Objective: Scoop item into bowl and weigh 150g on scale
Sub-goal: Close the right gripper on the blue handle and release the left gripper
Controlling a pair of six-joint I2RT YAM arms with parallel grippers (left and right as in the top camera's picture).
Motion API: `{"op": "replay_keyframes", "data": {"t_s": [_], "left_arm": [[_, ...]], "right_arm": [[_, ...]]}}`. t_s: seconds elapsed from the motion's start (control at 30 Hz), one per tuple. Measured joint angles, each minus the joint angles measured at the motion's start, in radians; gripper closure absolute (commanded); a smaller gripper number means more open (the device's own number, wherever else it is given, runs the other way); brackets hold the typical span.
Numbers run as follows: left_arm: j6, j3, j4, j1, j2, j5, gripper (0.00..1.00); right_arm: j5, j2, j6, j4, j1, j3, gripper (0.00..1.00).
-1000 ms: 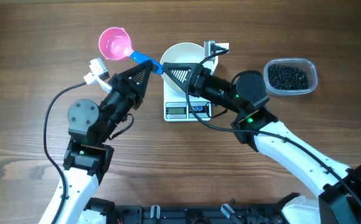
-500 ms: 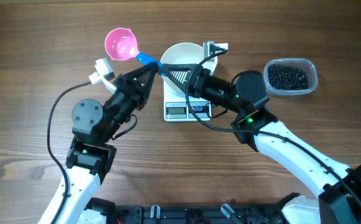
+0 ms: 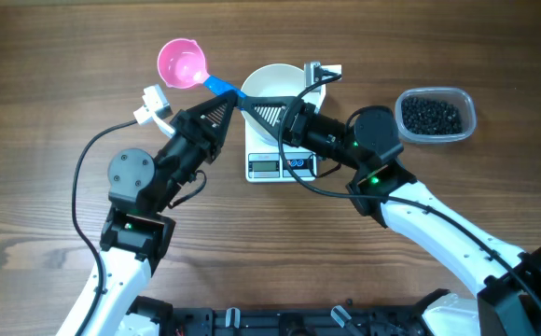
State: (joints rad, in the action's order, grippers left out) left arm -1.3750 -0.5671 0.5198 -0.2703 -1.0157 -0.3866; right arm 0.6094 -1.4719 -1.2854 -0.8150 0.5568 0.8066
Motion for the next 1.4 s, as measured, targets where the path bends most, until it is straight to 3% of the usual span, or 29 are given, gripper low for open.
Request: {"op": "replay_keyframes", "data": {"t_s": [0.63, 1.0, 1.07, 1.17, 1.23, 1.4], "left_arm": [[0.0, 0.0, 0.005, -0.03, 0.0, 0.0, 0.95], [0.0, 0.0, 0.008, -0.03, 0.0, 0.0, 0.91], [0.0, 0.0, 0.008, -0.03, 0.0, 0.0, 0.86], [0.002, 0.0, 0.009, -0.03, 0.0, 0.0, 0.71], [-0.001, 0.0, 0.005, -0.03, 0.0, 0.0, 0.55], [0.0, 0.0, 0.004, -0.031, -0.001, 0.0, 0.49]], "right_arm": [[0.0, 0.0, -0.001, 0.002, 0.0, 0.0, 0.77], [0.0, 0.0, -0.003, 0.007, -0.001, 0.0, 0.96], [0.0, 0.0, -0.003, 0.007, -0.001, 0.0, 0.96], [0.0, 0.0, -0.003, 0.007, -0.001, 0.0, 0.96], [0.0, 0.0, -0.003, 0.006, -0.001, 0.0, 0.96], [0.0, 0.0, -0.003, 0.006, -0.001, 0.0, 0.96]]}}
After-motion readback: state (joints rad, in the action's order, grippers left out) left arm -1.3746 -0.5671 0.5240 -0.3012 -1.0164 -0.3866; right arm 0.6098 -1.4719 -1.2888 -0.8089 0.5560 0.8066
